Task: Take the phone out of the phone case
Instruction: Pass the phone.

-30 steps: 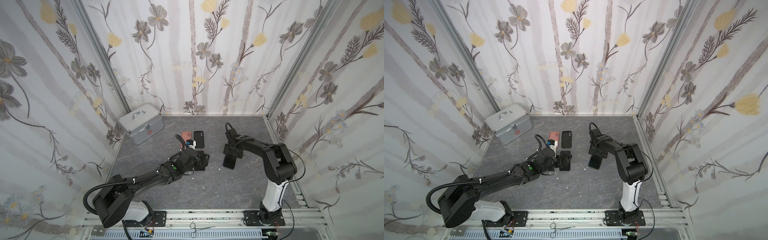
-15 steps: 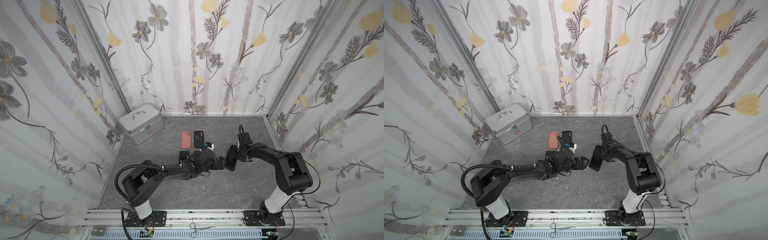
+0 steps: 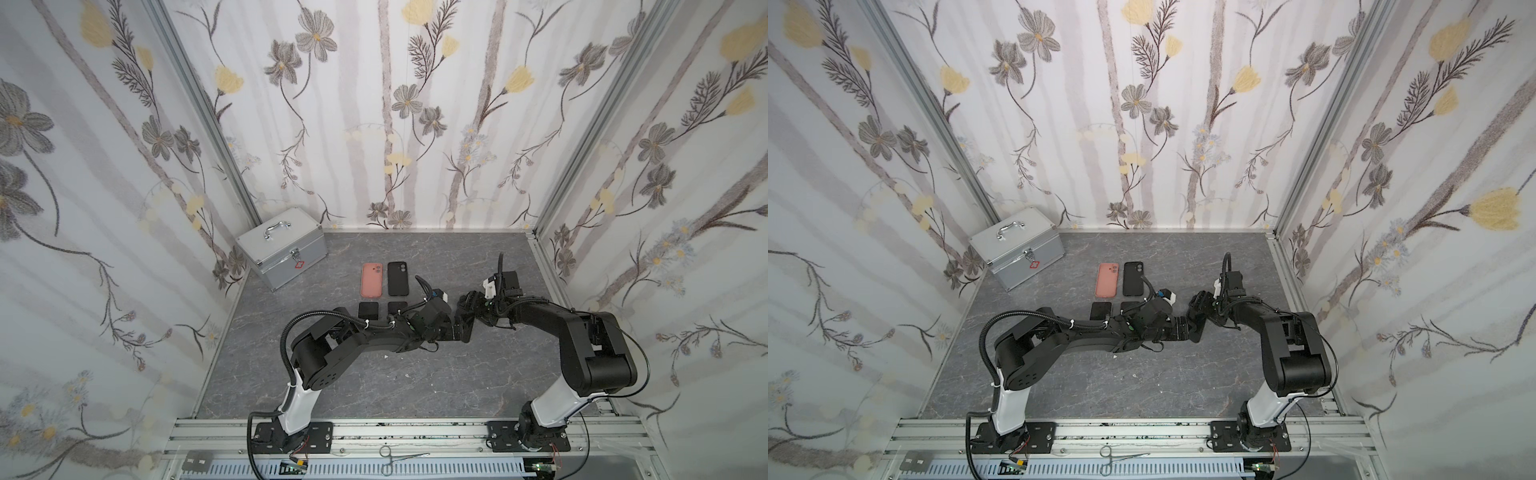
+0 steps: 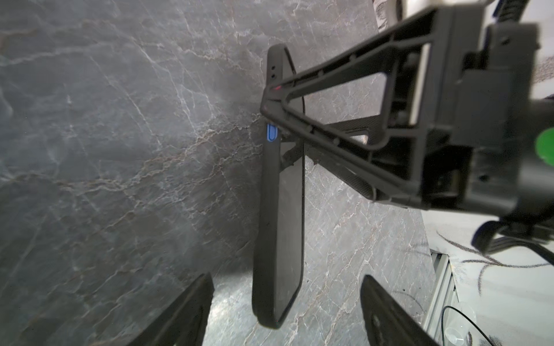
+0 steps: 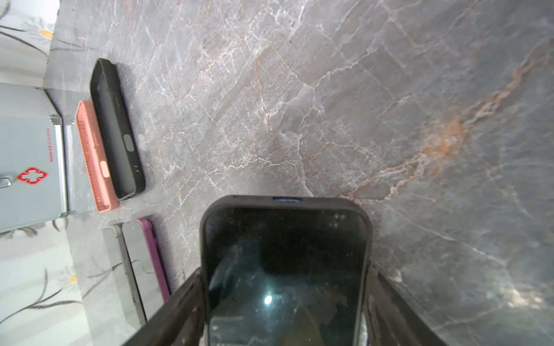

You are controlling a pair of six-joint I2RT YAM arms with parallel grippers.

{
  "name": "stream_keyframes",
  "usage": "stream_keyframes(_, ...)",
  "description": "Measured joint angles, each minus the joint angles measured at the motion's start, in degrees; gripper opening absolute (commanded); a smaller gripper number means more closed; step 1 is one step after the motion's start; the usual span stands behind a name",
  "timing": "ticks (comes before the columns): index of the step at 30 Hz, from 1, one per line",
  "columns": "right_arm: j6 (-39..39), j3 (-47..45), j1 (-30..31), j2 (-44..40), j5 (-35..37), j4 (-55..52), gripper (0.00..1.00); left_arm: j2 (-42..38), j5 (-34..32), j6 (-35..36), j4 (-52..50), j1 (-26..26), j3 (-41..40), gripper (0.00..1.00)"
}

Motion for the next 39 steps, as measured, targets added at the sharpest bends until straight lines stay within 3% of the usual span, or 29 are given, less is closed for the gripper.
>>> stream_keyframes(3,0.00,-0.15,-0.26,0.13,-0.76,0.42,0.68,1.33,2.01,-0.55,1.64,0.35,0.00,0.58)
stream_keyframes(21,0.04,-0.33,-0.55,1.27,-3.04,3.54,0.68,5.22,6.03,-2.03,6.05,2.05,1.40,0.14)
stream_keyframes(26,0.70,-0.57,-0.59,-0.02,-2.03,2.86,0.82,5.22,7.19,-2.05,5.57,2.16,2.05,0.00)
stream_keyframes(30,1.07,-0.70,-0.52,-3.74,-0.52,-1.88,0.99,4.46,7.67,-0.72,5.05,2.23,2.03,0.00)
stream_keyframes(39,-0.46,0.59,-1.66,-22.93,4.70,-4.46,1.00,-6.16,6.36,4.17,3.89,3.43,-0.44,0.00)
